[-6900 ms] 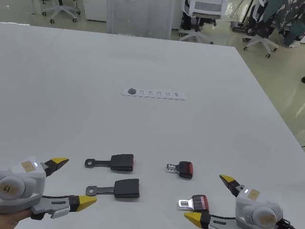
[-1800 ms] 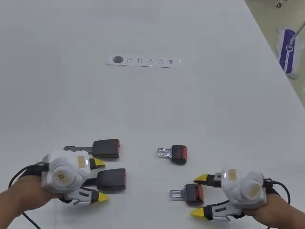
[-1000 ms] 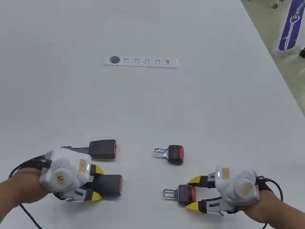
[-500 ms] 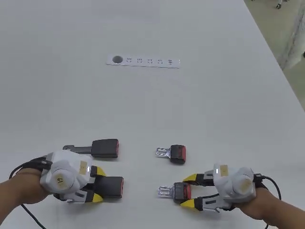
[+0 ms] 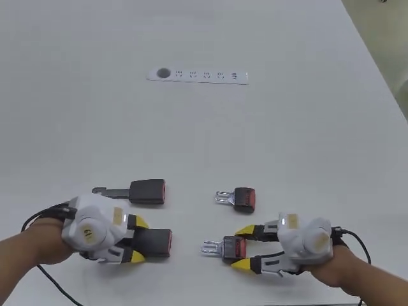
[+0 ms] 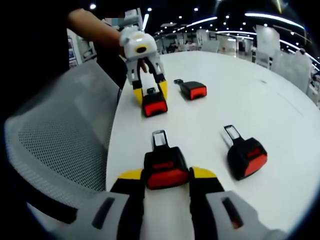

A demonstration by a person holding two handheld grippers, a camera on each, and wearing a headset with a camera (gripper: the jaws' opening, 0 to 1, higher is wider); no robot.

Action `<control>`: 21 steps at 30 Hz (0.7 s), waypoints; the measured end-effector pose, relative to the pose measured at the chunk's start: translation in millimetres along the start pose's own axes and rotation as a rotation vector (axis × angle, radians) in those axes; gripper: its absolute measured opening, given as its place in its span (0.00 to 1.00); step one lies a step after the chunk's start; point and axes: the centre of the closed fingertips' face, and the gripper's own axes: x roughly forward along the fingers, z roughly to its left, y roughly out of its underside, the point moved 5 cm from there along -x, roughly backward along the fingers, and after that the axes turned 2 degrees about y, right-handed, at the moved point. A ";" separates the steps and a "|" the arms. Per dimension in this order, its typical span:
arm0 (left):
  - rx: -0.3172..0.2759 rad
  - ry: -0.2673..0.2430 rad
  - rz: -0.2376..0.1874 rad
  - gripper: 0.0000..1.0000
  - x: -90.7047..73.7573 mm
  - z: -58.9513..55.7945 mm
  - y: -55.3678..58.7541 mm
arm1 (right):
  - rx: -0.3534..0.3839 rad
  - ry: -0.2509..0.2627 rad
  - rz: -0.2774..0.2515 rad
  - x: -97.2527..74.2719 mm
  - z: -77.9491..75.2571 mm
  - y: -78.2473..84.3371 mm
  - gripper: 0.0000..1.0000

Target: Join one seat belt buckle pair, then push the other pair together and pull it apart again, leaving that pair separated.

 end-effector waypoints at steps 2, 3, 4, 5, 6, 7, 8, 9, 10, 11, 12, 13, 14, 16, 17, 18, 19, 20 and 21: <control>-0.005 -0.002 -0.001 0.34 0.1 -0.2 -0.2 | 0.015 -0.003 -0.008 2.9 1.7 -1.2 0.35; -0.004 -0.002 0.000 0.34 0.1 -0.3 -0.3 | 0.021 -0.004 -0.025 5.7 2.6 -4.5 0.35; -0.001 -0.001 0.001 0.34 0.1 -0.1 -0.4 | 0.019 -0.004 -0.031 7.3 2.1 -5.5 0.35; -0.001 -0.001 0.001 0.34 0.1 -0.2 -0.3 | 0.022 -0.006 -0.034 8.7 3.1 -6.2 0.35; -0.002 0.000 0.000 0.34 0.3 -0.2 -0.1 | 0.026 -0.006 -0.036 9.9 3.7 -6.9 0.35; -0.002 0.000 -0.001 0.34 0.3 -0.2 0.0 | 0.024 -0.006 -0.040 11.7 3.6 -8.4 0.35; -0.002 0.000 -0.001 0.34 0.3 -0.2 0.1 | 0.024 -0.010 -0.045 14.0 4.7 -9.5 0.35; -0.001 0.001 0.000 0.34 0.3 -0.3 0.1 | 0.019 -0.009 -0.047 16.3 5.0 -10.2 0.35; 0.000 0.002 0.001 0.34 0.3 -0.4 0.0 | 0.019 -0.012 -0.051 17.5 5.3 -11.2 0.35; 0.000 0.002 0.001 0.34 0.3 -0.4 0.2 | 0.021 -0.012 -0.053 18.4 5.7 -11.7 0.35; 0.000 0.003 0.001 0.34 0.3 -0.4 0.3 | 0.023 -0.015 -0.057 19.9 6.0 -12.9 0.35; 0.000 0.003 0.001 0.34 0.3 -0.4 0.5 | 0.022 -0.015 -0.058 20.7 5.9 -13.8 0.35; 0.000 0.003 0.001 0.34 0.3 -0.4 0.7 | 0.024 -0.016 -0.059 23.1 6.1 -16.4 0.35; 0.001 0.003 0.002 0.34 0.4 -0.6 0.9 | 0.020 -0.016 -0.057 28.0 7.2 -20.7 0.35; 0.001 0.003 0.003 0.34 0.4 -0.6 0.9 | 0.018 -0.015 -0.053 29.9 7.5 -21.7 0.35; 0.001 0.004 0.004 0.34 0.5 -0.7 1.1 | 0.016 -0.015 -0.056 32.1 7.9 -23.6 0.35; 0.000 0.003 0.004 0.34 0.6 -0.7 1.2 | 0.017 -0.017 -0.055 34.8 9.6 -25.4 0.35; -0.001 0.003 0.004 0.34 0.6 -0.7 1.3 | 0.010 -0.016 -0.062 36.9 9.5 -27.6 0.35; -0.002 0.003 0.004 0.34 0.6 -0.8 1.4 | 0.006 -0.022 -0.069 39.6 11.3 -30.0 0.35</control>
